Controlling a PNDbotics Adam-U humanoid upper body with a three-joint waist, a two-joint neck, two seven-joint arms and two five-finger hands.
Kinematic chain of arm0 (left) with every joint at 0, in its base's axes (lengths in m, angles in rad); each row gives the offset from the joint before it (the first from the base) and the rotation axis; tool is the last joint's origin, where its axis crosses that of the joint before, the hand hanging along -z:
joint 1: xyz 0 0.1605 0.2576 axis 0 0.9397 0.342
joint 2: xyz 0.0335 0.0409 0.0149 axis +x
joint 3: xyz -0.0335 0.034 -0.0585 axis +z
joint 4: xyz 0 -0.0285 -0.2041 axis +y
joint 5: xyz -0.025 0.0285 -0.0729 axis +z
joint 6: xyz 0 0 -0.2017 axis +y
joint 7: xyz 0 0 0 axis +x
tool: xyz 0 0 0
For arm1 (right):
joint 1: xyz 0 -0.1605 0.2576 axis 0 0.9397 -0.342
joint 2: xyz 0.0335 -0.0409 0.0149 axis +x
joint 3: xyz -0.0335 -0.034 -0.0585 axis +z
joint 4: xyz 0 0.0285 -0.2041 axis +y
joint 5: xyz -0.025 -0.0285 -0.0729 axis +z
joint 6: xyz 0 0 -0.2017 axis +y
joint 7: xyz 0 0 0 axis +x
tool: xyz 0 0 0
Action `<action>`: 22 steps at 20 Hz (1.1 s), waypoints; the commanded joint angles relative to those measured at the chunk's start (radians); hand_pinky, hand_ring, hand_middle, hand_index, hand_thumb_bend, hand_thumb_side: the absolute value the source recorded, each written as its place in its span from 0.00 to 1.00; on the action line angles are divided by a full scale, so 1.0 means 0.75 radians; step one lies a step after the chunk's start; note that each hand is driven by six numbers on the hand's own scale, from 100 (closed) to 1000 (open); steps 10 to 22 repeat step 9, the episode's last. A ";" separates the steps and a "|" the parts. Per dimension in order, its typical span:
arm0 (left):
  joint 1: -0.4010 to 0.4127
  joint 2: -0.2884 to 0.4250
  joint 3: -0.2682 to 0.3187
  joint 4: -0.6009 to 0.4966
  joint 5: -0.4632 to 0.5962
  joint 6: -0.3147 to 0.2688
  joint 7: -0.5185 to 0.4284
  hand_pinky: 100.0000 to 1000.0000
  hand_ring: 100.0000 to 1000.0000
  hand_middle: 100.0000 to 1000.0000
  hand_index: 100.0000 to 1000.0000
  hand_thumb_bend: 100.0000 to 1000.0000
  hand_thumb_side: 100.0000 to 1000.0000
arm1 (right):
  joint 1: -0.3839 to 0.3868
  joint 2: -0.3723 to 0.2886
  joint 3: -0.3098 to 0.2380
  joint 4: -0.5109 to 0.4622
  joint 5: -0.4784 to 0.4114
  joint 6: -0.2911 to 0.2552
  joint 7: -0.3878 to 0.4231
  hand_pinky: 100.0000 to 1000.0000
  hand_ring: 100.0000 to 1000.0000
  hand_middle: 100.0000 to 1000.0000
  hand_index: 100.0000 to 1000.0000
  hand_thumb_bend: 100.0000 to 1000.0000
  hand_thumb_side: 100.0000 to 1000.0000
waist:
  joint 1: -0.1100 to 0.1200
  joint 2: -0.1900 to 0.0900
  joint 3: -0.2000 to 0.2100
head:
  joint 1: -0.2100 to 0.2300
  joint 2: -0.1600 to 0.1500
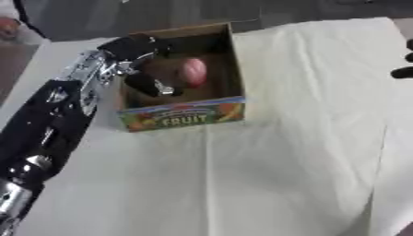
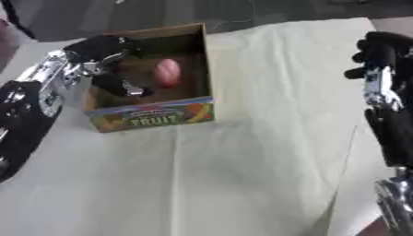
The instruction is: Pick up objects on the table and place them in the box.
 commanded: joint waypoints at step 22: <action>0.141 0.188 0.079 -0.831 0.860 0.424 0.303 0.58 0.61 0.54 0.83 0.01 0.75 | 0.007 -0.006 -0.026 -0.026 0.008 -0.001 -0.017 0.53 0.76 0.48 0.70 0.00 0.54 | -0.034 -0.079 0.087 | -0.068 0.056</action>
